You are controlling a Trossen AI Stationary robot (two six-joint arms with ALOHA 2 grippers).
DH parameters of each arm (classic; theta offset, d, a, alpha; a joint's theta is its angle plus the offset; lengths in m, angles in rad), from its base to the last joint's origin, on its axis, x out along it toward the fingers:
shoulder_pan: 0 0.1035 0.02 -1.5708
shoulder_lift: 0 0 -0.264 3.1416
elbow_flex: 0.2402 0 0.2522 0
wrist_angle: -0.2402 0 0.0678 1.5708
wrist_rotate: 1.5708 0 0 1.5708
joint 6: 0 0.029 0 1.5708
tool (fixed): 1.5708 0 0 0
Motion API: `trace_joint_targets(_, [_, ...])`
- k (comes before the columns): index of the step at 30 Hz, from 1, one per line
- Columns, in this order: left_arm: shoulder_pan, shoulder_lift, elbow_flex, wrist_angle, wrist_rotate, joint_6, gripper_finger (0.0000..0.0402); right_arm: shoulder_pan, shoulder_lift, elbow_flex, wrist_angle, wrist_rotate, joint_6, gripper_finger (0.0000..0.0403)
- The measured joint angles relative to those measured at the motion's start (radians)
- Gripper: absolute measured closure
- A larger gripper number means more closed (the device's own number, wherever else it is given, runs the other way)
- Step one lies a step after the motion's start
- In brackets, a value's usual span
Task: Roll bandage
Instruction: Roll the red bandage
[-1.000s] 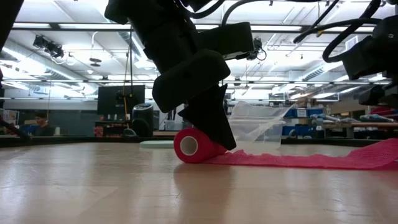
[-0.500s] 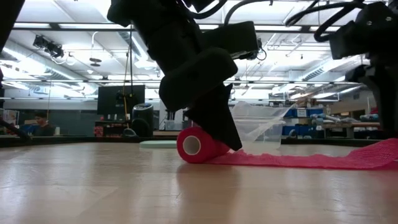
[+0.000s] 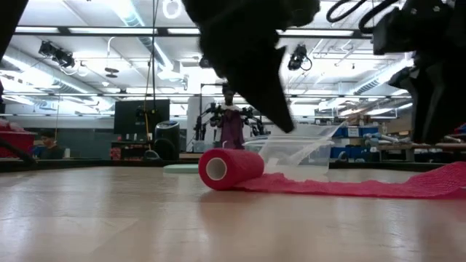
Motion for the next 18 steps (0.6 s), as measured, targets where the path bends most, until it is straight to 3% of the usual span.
trace_joint_targets(9, [-0.01, 0.0, 0.027, -0.283, -0.168, -0.098, 0.033, 0.003, 0.0, -0.001, 0.077, 0.067, -0.008, 0.0304])
trace_joint_targets(18, [-0.015, -0.003, -0.049, -0.214, -0.113, -0.105, 0.033, 0.003, 0.0, -0.023, 0.132, 0.061, 0.002, 0.0304])
